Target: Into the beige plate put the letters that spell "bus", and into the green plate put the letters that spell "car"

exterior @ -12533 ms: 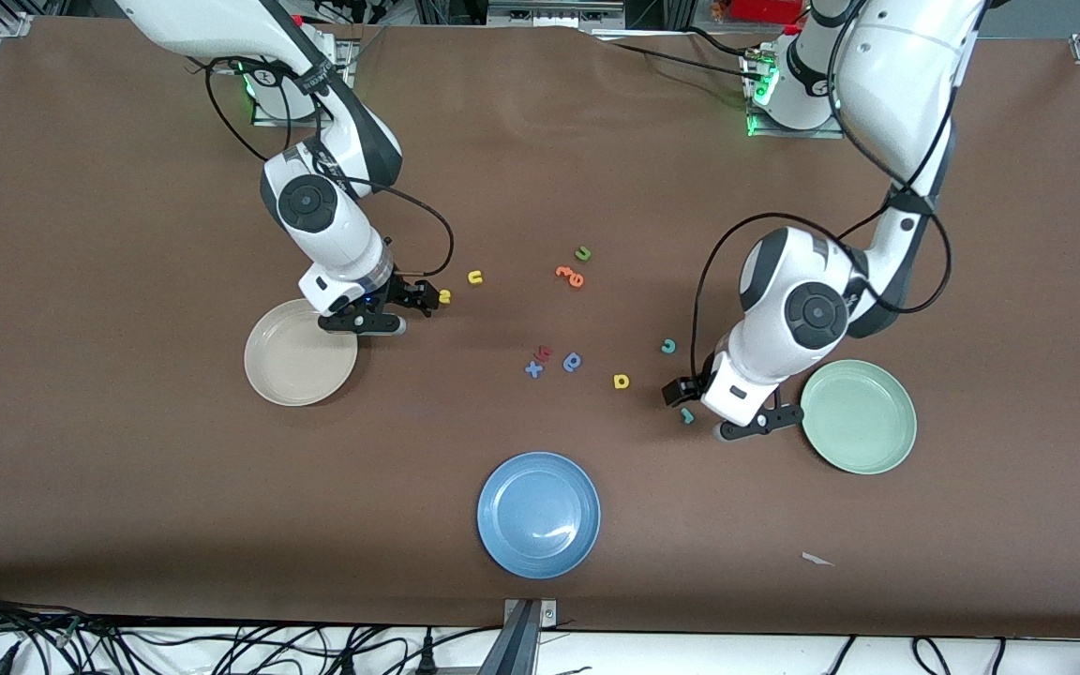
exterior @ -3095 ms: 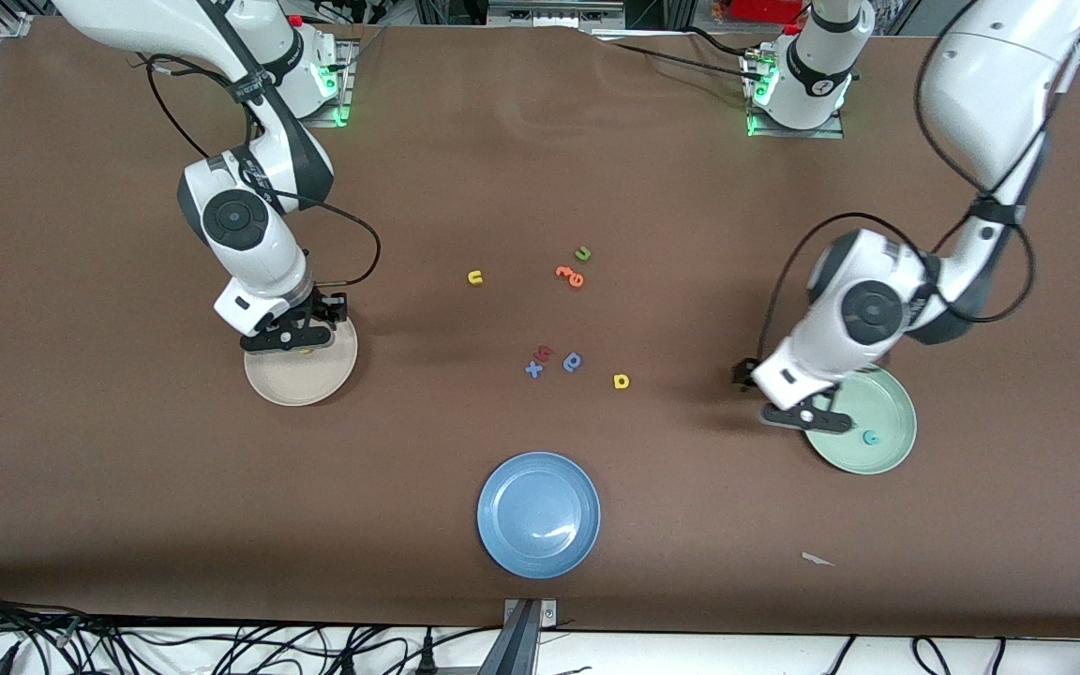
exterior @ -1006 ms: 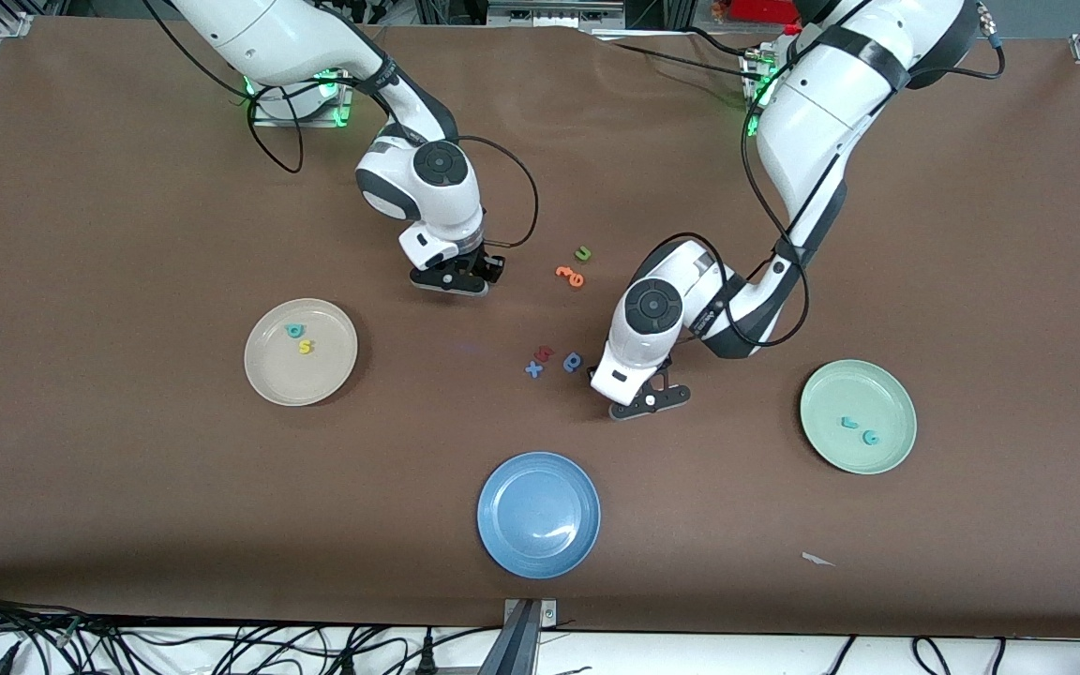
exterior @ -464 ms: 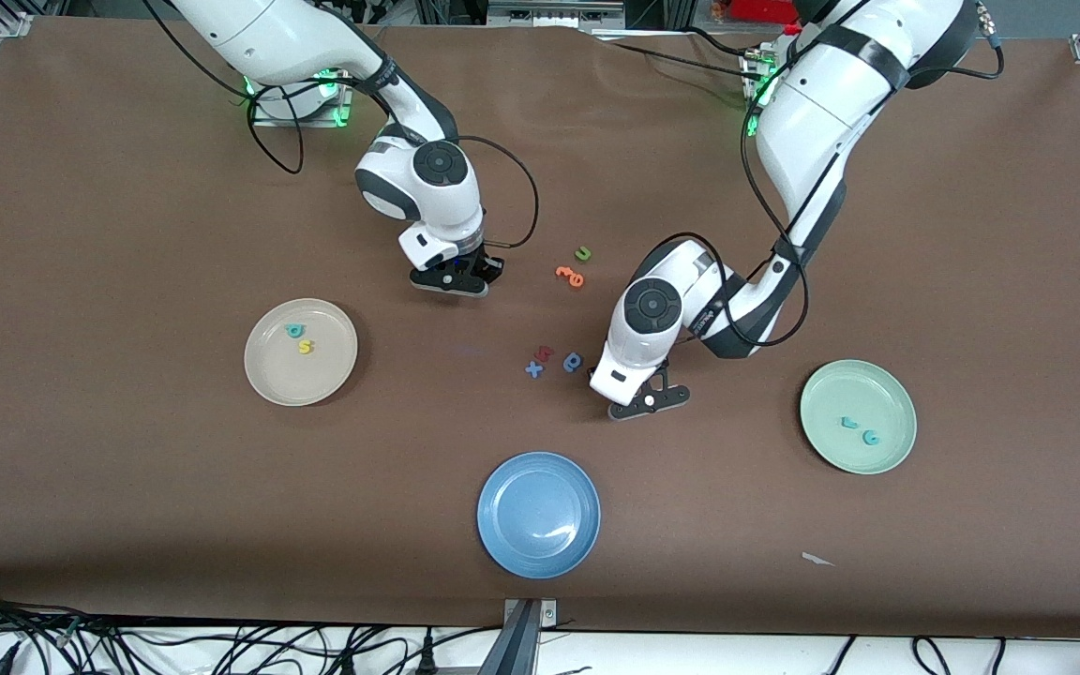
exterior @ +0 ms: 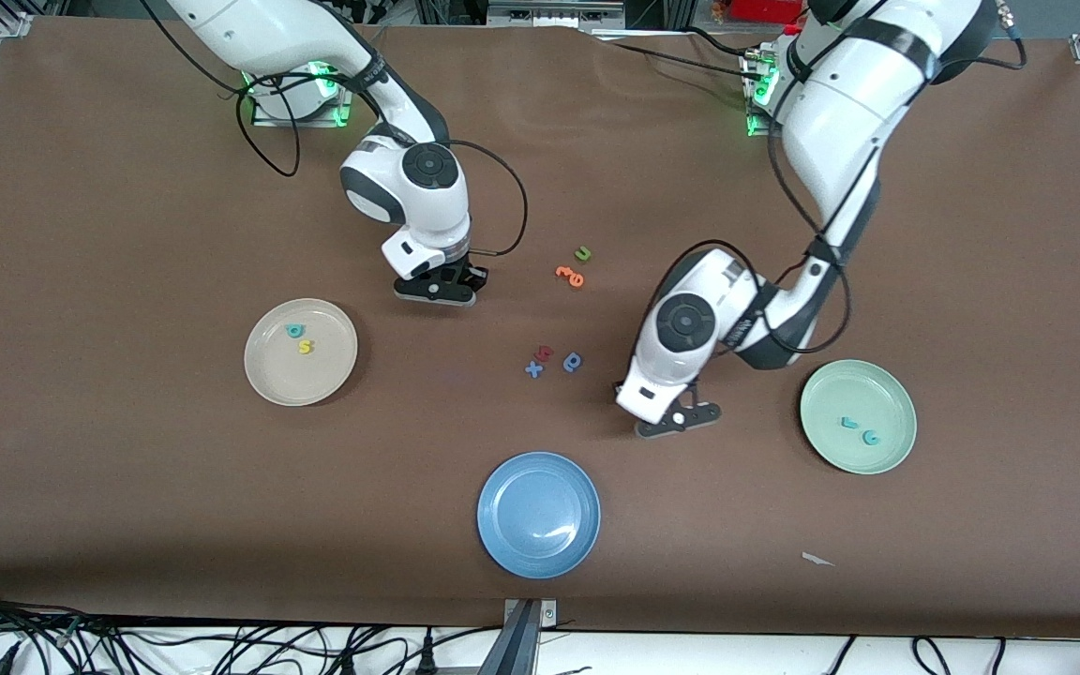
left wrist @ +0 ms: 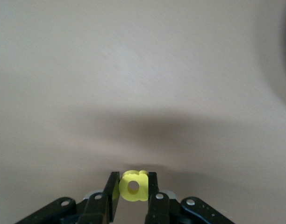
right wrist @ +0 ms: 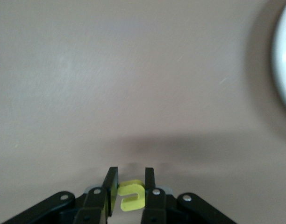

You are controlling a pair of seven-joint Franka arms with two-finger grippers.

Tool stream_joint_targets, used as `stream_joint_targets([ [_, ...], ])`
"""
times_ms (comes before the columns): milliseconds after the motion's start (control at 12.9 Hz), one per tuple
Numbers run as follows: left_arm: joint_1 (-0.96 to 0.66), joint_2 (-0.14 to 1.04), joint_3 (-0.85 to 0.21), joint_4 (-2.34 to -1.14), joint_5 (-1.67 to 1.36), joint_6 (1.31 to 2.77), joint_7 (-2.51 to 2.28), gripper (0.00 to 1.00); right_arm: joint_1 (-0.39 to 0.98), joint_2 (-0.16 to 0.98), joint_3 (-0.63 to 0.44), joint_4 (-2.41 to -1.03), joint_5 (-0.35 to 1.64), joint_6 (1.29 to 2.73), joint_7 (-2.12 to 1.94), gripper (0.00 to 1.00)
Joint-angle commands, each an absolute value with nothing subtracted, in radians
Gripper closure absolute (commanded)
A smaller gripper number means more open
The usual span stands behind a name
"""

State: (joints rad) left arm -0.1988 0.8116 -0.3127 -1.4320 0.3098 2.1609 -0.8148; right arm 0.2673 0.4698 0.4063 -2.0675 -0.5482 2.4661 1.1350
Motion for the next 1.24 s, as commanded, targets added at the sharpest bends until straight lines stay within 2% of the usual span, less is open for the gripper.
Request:
stream_joint_targets([
  [0, -0.086, 0.735, -0.318, -1.451, 0.250, 2.067, -0.562, 0.92, 0.209, 0.359, 0.407, -2.083, -0.435, 2.367, 0.883, 0.79],
  [232, 0.030, 0.724, -0.314, -1.454, 0.259, 2.051, -0.326, 0.92, 0.100, 0.301, 0.407, -2.086, -0.402, 2.298, 0.630, 0.79],
  [542, 0.171, 0.727, -0.307, -1.474, 0.268, 2.051, -0.004, 0.91, -0.035, 0.314, 0.407, -2.091, -0.403, 2.307, 0.430, 0.78],
  [619, 0.201, 0.727, -0.305, -1.477, 0.270, 2.051, 0.061, 0.85, -0.064, 0.340, 0.405, -2.091, -0.403, 2.325, 0.398, 0.78],
  [696, 0.230, 0.727, -0.307, -1.477, 0.270, 2.051, 0.118, 0.47, -0.080, 0.354, 0.405, -2.095, -0.403, 2.354, 0.394, 0.76],
  [774, 0.242, 0.727, -0.308, -1.473, 0.267, 2.051, 0.162, 0.00, -0.081, 0.357, 0.405, -2.097, -0.403, 2.364, 0.403, 0.70],
  [1006, 0.241, 0.703, -0.311, -1.460, 0.252, 2.040, 0.160, 0.00, -0.080, 0.350, 0.407, -2.095, -0.332, 2.361, 0.408, 0.51],
  [1160, 0.241, 0.692, -0.313, -1.456, 0.250, 2.013, 0.156, 0.00, -0.080, 0.330, 0.408, -2.089, -0.269, 2.352, 0.397, 0.46],
])
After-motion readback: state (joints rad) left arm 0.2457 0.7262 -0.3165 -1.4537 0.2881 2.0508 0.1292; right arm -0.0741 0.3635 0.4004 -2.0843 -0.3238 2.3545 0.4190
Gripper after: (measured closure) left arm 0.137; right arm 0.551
